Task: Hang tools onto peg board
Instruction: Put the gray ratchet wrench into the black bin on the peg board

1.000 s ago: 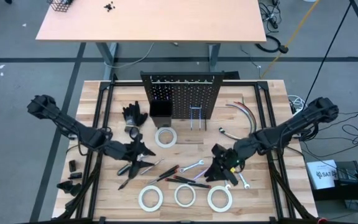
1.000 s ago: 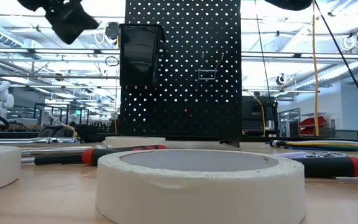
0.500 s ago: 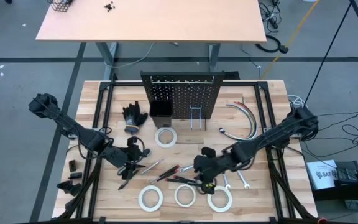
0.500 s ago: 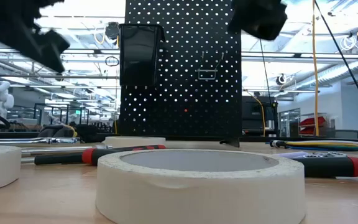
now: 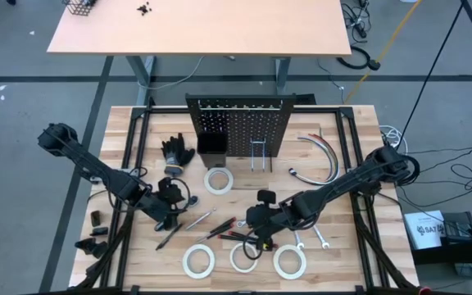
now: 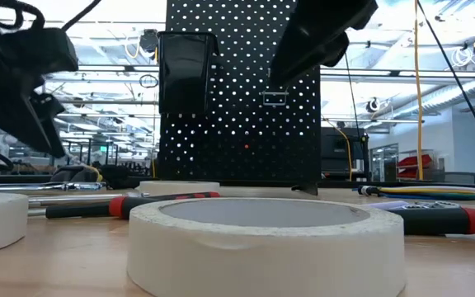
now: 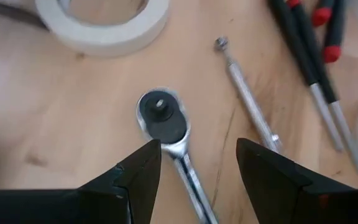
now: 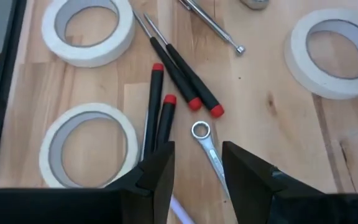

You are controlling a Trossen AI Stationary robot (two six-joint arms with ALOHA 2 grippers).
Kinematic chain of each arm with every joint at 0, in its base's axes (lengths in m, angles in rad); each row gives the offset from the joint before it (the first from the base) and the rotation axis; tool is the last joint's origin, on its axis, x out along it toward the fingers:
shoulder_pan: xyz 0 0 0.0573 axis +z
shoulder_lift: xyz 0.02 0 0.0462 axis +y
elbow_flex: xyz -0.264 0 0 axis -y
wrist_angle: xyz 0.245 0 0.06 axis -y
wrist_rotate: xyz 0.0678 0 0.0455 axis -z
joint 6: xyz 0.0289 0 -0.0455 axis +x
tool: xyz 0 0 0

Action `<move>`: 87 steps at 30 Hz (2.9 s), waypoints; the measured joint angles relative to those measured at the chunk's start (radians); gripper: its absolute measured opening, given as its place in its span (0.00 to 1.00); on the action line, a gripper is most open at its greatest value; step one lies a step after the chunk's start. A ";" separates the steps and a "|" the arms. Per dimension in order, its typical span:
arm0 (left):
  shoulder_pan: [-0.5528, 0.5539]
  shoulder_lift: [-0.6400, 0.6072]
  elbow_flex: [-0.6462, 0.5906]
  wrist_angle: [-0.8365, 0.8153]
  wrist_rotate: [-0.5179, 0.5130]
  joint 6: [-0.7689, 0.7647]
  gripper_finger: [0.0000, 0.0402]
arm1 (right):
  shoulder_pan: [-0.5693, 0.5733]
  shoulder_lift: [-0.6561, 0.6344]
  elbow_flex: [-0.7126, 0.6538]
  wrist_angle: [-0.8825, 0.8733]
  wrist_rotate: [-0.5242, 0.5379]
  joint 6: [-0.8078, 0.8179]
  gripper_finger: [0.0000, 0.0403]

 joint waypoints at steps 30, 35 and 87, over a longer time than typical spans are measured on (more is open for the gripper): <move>0.000 0.000 -0.001 0.007 -0.189 -0.115 0.53 | -0.113 0.001 0.000 -0.183 -0.188 -0.530 0.38; -0.003 0.000 -0.001 0.007 -0.191 -0.004 0.53 | -0.121 0.001 0.000 -0.123 -0.185 -0.503 0.37; 0.090 -0.153 -0.094 0.095 0.117 -0.026 0.53 | 0.036 0.002 -0.096 -0.229 -0.006 0.171 0.37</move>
